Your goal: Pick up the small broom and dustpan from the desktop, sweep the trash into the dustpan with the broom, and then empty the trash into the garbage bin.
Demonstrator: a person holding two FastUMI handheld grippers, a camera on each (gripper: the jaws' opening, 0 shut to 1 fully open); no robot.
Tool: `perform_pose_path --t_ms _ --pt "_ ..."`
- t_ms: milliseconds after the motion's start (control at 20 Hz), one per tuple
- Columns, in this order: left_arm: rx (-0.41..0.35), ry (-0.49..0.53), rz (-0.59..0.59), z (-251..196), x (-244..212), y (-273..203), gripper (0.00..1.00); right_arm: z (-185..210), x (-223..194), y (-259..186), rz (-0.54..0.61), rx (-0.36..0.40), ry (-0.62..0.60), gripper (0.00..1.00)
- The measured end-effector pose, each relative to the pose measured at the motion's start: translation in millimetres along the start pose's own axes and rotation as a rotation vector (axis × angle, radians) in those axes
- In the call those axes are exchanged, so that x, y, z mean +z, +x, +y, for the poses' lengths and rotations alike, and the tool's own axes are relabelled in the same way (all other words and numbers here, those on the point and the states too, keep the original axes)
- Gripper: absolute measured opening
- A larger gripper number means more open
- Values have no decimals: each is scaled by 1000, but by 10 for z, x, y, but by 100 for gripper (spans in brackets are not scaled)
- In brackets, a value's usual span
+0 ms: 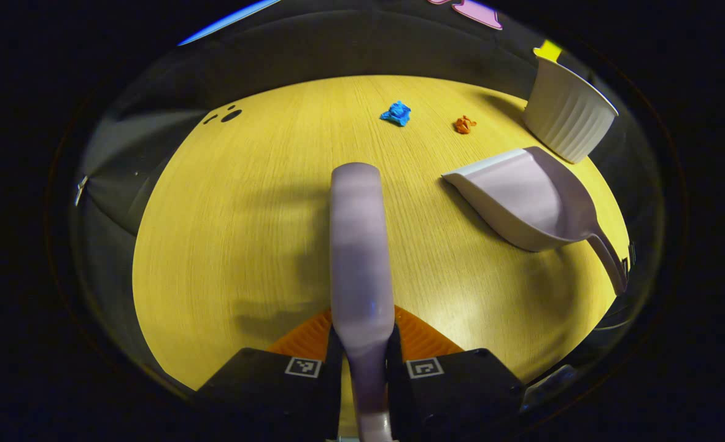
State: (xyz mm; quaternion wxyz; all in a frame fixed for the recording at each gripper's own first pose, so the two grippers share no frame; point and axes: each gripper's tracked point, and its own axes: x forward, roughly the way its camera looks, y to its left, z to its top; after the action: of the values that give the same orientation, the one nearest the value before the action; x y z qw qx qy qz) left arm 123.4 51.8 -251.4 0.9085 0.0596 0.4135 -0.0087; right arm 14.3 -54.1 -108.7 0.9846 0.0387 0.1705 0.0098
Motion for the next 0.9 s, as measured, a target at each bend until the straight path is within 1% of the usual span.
perform_pose_path --t_ms 50,200,350,450,600,750,800,900 --pt "-4 -7 -11 5 0 5 33 9 -21 15 11 7 2 100" --pt "-22 -36 -22 40 -58 -48 27 35 -111 75 51 26 17 100" --pt "-17 -77 -59 113 -103 -186 27 56 -215 155 102 39 21 99" --pt "-20 -104 -79 136 -158 -326 25 86 -354 206 165 47 8 99" --pt "-18 -153 -115 211 -229 -582 27 160 -575 319 247 60 -21 99" --pt "10 -195 -158 321 -275 -825 25 60 -863 434 345 25 -93 99" --pt "20 -199 -161 330 -304 -876 27 59 -933 462 371 23 -102 99" --pt "33 -203 -172 376 -339 -975 26 33 -1078 563 421 19 -96 100"
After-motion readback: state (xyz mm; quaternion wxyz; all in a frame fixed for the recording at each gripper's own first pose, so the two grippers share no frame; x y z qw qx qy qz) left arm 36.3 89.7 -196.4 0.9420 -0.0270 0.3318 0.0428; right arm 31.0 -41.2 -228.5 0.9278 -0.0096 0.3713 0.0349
